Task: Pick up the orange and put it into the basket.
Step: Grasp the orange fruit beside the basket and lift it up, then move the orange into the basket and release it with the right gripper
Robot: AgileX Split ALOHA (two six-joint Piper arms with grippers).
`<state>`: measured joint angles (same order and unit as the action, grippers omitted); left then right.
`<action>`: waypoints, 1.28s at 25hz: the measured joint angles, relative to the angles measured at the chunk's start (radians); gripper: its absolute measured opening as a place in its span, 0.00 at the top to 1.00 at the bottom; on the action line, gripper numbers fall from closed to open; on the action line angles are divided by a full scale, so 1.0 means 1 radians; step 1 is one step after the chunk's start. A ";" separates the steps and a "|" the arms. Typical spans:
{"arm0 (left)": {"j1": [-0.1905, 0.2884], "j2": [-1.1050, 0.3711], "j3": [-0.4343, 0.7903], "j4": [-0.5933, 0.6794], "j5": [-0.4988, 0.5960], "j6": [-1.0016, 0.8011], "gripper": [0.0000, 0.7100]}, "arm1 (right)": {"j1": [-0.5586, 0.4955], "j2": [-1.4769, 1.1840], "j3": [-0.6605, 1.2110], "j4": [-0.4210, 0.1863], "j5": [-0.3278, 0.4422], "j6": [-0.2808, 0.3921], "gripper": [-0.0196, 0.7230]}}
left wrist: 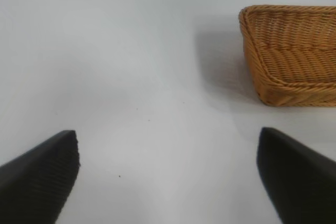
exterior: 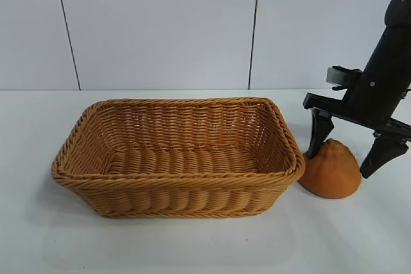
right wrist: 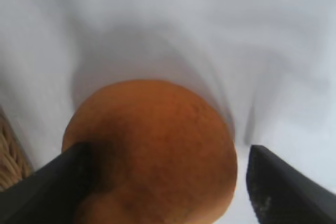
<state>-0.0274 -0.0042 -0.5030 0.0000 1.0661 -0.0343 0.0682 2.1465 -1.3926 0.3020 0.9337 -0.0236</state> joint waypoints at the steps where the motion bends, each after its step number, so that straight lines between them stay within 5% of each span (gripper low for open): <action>1: 0.000 0.000 0.000 0.000 0.000 0.000 0.08 | 0.000 0.001 0.000 0.000 0.000 0.000 0.49; 7: 0.000 0.000 0.000 0.000 0.000 0.000 0.08 | 0.000 -0.018 -0.004 0.004 0.010 -0.004 0.95; 25: 0.000 0.000 0.000 0.000 0.000 0.000 0.08 | 0.007 -0.347 -0.064 0.017 0.059 -0.019 0.97; 32: 0.000 0.000 0.000 0.000 0.000 0.000 0.08 | 0.174 -0.349 -0.064 0.036 0.009 -0.007 0.97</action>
<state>-0.0274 -0.0042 -0.5030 0.0000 1.0661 -0.0343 0.2419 1.7976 -1.4567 0.3381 0.9431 -0.0308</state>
